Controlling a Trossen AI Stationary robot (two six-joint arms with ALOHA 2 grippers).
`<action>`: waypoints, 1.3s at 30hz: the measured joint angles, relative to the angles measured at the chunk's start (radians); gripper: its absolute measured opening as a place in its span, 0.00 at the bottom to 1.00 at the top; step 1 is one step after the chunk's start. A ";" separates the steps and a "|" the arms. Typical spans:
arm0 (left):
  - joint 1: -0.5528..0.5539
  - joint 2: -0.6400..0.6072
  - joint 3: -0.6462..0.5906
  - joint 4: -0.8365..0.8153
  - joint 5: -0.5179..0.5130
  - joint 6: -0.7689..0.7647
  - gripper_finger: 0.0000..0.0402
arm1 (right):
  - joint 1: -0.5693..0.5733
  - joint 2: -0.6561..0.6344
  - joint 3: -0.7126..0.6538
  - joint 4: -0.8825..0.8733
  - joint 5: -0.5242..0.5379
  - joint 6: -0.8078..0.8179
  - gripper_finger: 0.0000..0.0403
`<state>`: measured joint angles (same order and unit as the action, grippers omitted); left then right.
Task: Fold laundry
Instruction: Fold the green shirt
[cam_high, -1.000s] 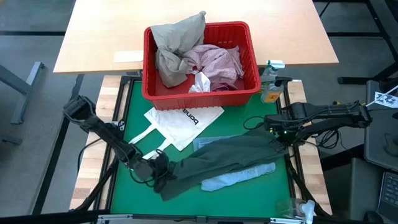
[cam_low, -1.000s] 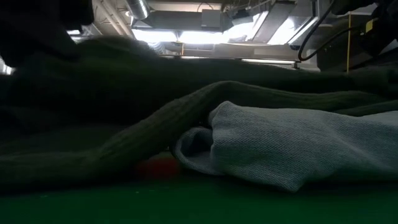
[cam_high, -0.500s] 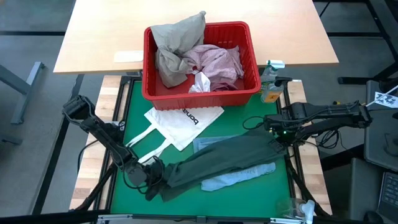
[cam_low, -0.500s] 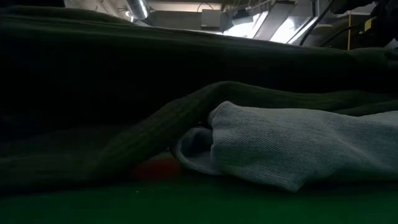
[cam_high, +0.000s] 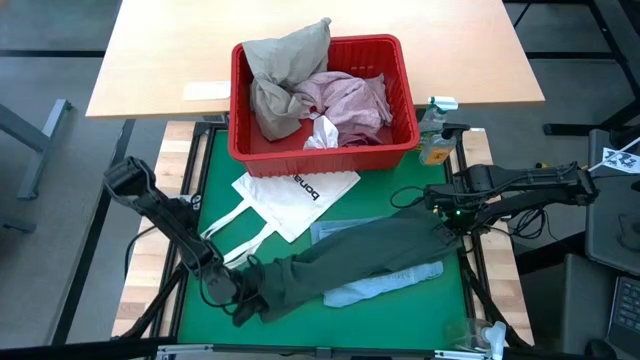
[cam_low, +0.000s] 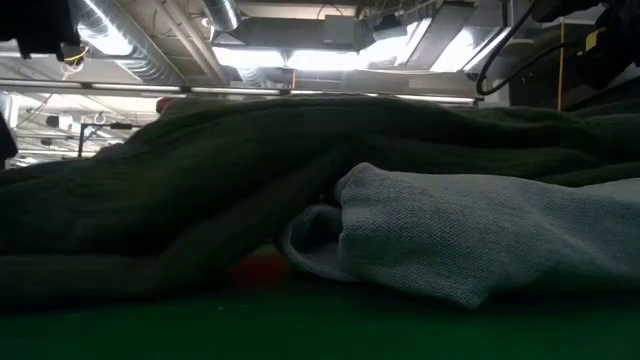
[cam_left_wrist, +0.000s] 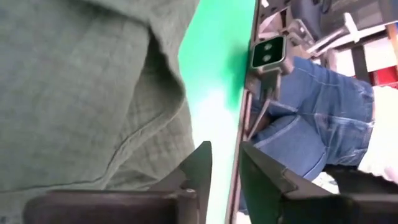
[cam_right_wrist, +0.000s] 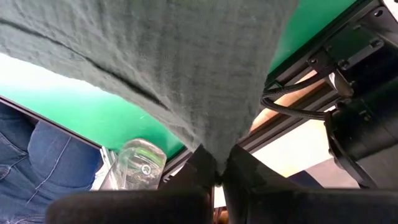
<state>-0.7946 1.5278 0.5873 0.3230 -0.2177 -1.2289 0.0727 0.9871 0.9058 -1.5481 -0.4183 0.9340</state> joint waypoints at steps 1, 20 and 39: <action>-0.001 0.006 0.000 0.002 -0.001 0.000 0.21 | 0.000 0.000 0.000 0.001 0.000 0.000 0.04; 0.032 0.022 0.000 0.001 -0.304 -0.001 0.27 | 0.000 0.000 0.000 0.005 0.012 0.000 0.12; 0.151 0.022 0.000 -0.071 -0.081 -0.126 0.39 | -0.001 -0.002 0.053 0.005 0.002 -0.025 0.35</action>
<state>-0.6438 1.5494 0.5873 0.2520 -0.2989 -1.3548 0.0715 0.9852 0.9584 -1.5434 -0.4160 0.9088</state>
